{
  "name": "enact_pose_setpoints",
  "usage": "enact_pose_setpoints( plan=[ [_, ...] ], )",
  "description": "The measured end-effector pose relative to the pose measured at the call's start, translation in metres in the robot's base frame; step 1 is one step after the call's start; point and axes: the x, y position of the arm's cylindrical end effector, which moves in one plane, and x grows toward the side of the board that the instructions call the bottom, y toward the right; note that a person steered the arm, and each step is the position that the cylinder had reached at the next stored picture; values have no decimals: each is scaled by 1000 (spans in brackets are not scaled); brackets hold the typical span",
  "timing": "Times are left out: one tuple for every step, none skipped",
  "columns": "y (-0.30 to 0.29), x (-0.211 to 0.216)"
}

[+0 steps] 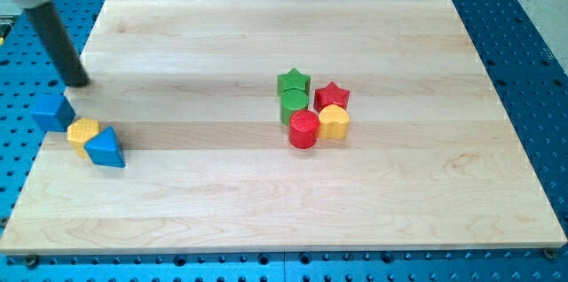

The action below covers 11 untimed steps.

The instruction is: Separate the yellow hexagon from the blue blocks

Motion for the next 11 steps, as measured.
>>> enact_pose_setpoints(
  plan=[
    [-1, 39],
    [-1, 121],
    [-1, 144],
    [2, 162],
    [51, 173],
    [84, 150],
    [100, 128],
    [124, 101],
    [182, 72],
    [204, 41],
    [211, 3]
  ],
)
